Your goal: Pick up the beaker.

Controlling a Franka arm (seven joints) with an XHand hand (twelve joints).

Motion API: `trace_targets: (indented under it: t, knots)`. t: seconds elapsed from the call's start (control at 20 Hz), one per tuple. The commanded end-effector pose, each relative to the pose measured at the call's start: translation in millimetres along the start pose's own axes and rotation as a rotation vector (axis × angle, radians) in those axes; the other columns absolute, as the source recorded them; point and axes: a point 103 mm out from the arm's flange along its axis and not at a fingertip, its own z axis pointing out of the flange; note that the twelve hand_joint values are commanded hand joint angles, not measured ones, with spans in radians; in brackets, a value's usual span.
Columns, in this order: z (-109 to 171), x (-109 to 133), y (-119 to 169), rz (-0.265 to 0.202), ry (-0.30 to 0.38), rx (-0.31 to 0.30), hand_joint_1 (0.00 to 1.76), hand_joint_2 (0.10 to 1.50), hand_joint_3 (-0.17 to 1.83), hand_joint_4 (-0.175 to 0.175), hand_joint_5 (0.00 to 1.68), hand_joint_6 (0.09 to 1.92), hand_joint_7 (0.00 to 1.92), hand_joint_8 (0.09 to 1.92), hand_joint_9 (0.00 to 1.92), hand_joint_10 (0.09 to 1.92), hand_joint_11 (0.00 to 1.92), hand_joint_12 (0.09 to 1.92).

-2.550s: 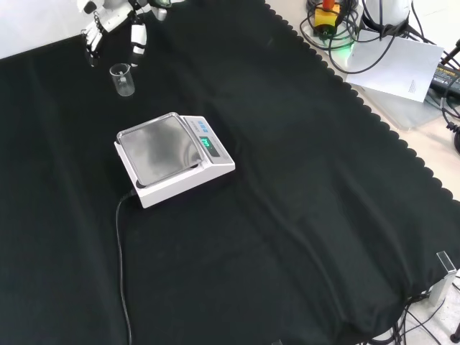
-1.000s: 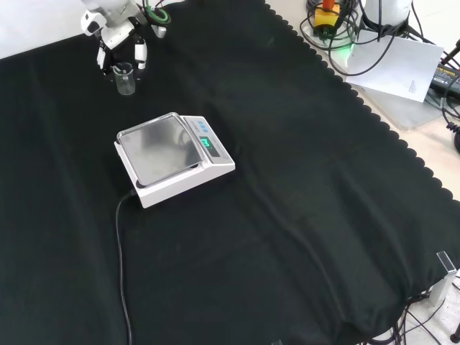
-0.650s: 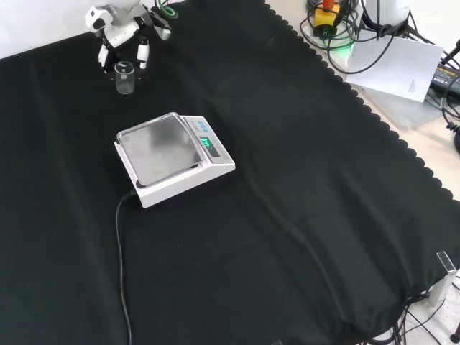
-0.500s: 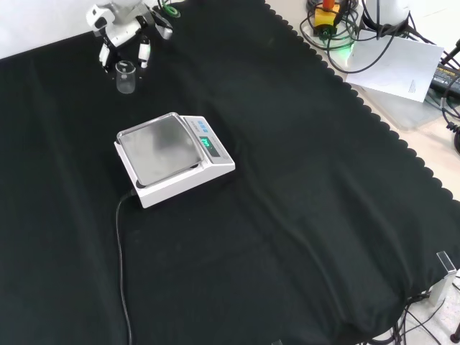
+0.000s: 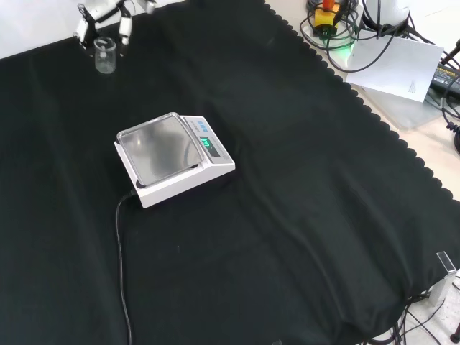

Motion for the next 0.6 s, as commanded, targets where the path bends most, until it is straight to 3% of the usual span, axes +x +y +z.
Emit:
trace_targets:
  t: [0.05, 0.3, 0.4, 0.45, 0.6]
  knots:
    - [-70.0, 24.0, -20.2, -0.163, 0.053, 0.143, 1.37, 1.11, -0.02, -0.083, 0.93, 1.06, 0.88, 1.05, 1.12, 1.01, 1.13, 0.82]
    - [-66.0, 39.7, -34.7, -0.213, 0.01, 0.204, 1.37, 1.11, -0.02, -0.083, 0.93, 1.05, 0.89, 1.04, 1.12, 1.0, 1.13, 0.82]
    - [-61.1, 45.4, -39.0, -0.227, -0.011, 0.224, 1.27, 1.13, -0.01, -0.012, 0.94, 1.08, 0.92, 1.08, 1.11, 0.94, 1.14, 0.81]
    - [-59.4, 48.4, -40.8, -0.232, -0.021, 0.231, 1.24, 1.14, -0.01, 0.008, 0.95, 1.09, 0.92, 1.09, 1.11, 0.92, 1.14, 0.81]
    - [-55.7, 53.3, -46.9, -0.246, -0.016, 0.229, 1.21, 1.14, -0.01, 0.026, 0.95, 1.1, 0.93, 1.1, 1.1, 0.91, 1.14, 0.81]
